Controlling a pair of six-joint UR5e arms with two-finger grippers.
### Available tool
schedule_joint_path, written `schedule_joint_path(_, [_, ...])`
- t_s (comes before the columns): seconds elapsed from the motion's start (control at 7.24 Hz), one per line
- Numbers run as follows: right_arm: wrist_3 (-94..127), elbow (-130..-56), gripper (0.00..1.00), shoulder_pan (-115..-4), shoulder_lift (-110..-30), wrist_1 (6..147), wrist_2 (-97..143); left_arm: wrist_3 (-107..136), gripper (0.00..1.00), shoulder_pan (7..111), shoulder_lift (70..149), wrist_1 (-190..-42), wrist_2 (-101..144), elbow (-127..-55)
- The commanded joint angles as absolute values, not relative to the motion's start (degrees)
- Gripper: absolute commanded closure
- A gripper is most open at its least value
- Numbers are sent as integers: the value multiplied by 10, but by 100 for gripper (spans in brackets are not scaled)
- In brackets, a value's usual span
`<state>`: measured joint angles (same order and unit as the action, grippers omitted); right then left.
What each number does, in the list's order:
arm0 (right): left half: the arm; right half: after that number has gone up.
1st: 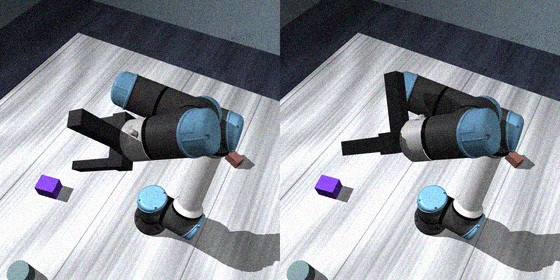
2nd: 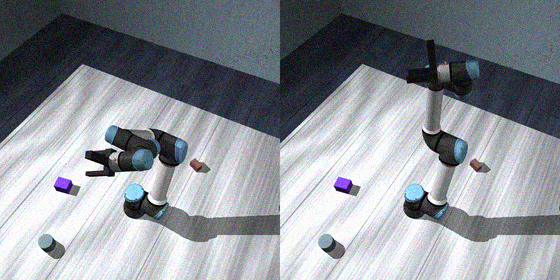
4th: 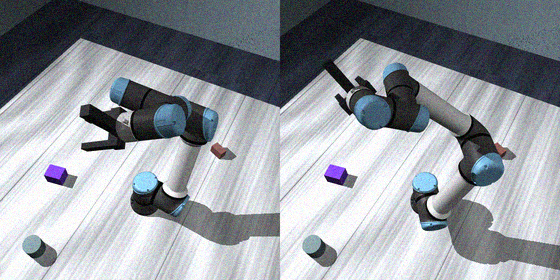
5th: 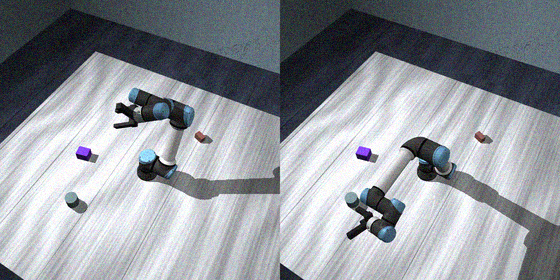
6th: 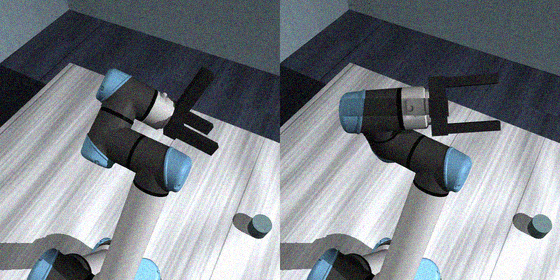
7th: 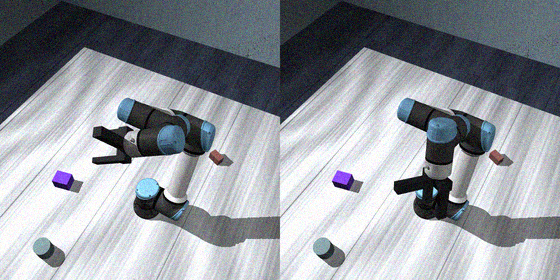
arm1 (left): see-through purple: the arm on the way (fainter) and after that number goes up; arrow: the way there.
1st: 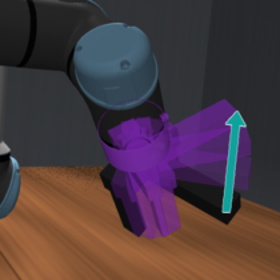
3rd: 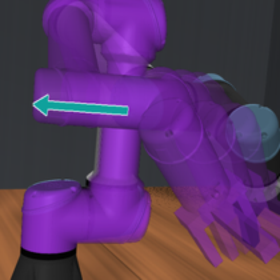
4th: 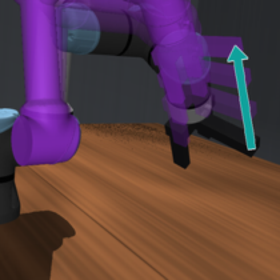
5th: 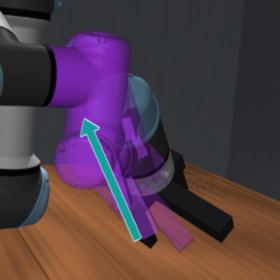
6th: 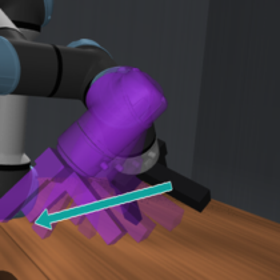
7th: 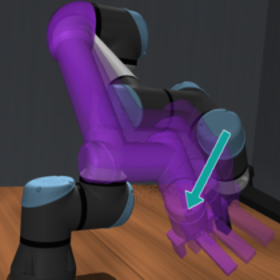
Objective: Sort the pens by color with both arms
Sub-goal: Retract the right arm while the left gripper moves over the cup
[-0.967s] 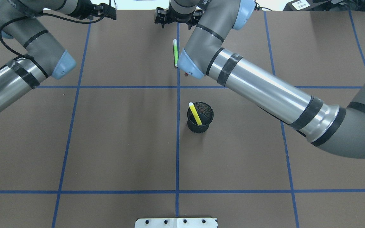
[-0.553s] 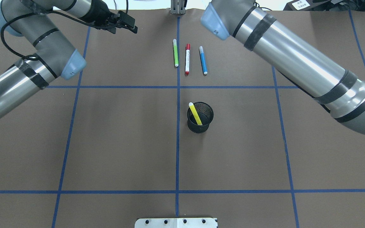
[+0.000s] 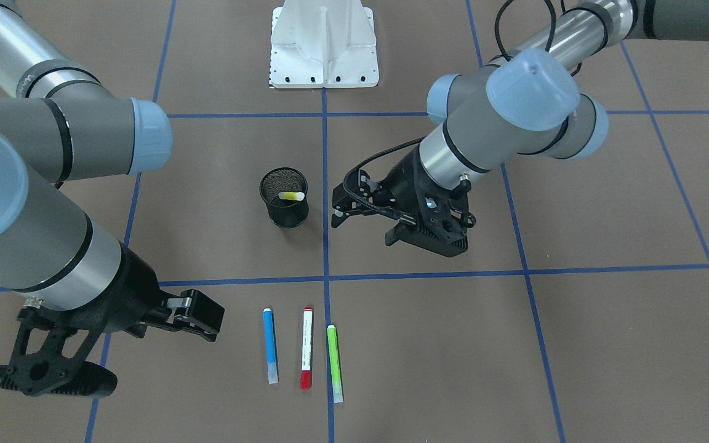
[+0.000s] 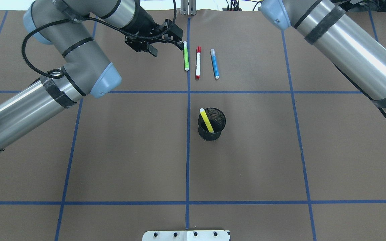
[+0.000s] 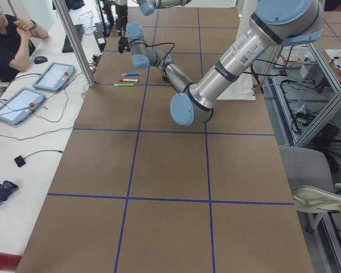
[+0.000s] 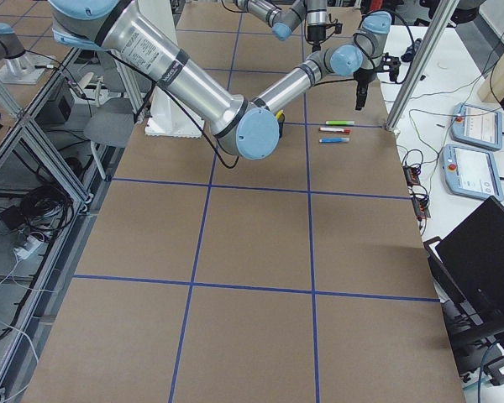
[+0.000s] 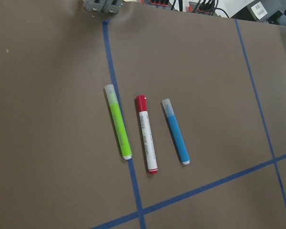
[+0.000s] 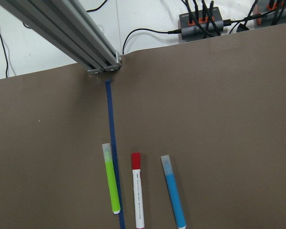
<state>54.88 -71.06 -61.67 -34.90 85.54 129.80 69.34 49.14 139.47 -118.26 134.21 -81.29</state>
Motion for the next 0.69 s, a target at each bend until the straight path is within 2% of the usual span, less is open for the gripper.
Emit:
schedule_joint_path(0.0, [546,-716,0,-620,-359,856,1300,715,0,477,1460,-987,1418,-824])
schedule_joint_path(0.28, [544,-743,0,-619,-378,856,1300,715,0,455,1510,-889,1419,-790])
schedule_joint_path(0.55, [544,-744,0,-619,-378,855,1300,715,0,435,1566,-884,1417,-670])
